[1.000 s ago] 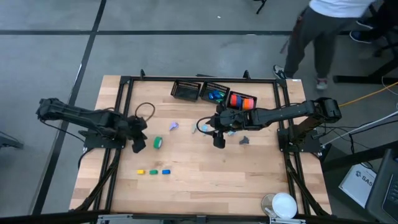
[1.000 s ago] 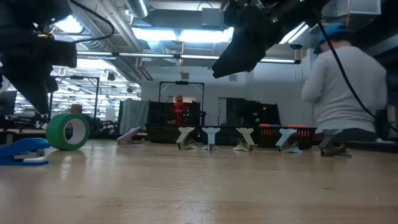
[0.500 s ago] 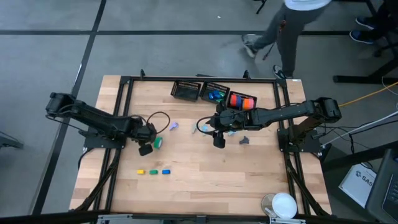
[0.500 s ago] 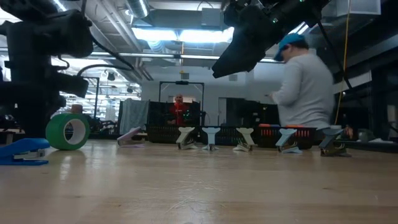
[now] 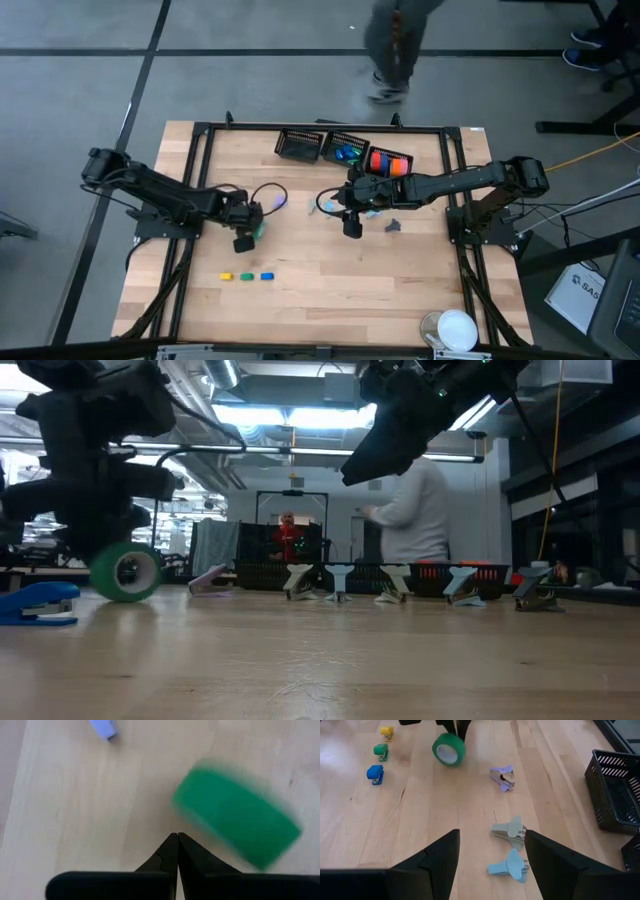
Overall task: Pick and place Stapler, Stapler remover, tape
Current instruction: Put the green tape into the right black bin
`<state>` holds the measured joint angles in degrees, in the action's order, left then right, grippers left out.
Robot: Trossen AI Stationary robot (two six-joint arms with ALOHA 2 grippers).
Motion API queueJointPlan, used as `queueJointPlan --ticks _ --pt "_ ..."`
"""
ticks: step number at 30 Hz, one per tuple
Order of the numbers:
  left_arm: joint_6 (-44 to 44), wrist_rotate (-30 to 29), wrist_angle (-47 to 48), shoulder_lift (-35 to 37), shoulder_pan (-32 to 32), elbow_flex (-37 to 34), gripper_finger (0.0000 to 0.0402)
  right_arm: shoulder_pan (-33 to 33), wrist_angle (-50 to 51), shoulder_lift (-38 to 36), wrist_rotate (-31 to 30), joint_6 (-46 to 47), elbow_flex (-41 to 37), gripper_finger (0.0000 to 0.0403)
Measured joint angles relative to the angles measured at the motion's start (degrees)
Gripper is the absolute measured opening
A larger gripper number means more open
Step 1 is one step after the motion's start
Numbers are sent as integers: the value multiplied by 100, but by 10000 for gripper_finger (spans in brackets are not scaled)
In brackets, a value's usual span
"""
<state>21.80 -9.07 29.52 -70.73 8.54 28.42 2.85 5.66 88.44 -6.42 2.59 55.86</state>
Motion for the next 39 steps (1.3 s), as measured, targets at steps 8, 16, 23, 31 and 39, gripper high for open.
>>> queueJointPlan --ticks 8,16,23,31,39 --pt "-15 348 -217 -526 0 24 2 2 15 0 0 13 0 228" --pt "-228 515 -623 -519 10 208 2 2 15 0 0 13 0 228" --pt "-614 505 -1572 -751 4 219 2 2 16 0 0 13 0 228" --pt "-935 320 -2163 -1199 -123 216 2 2 17 0 0 13 0 228" --pt "-1003 -235 -2213 -1137 -189 219 2 2 -7 0 0 -7 0 228"
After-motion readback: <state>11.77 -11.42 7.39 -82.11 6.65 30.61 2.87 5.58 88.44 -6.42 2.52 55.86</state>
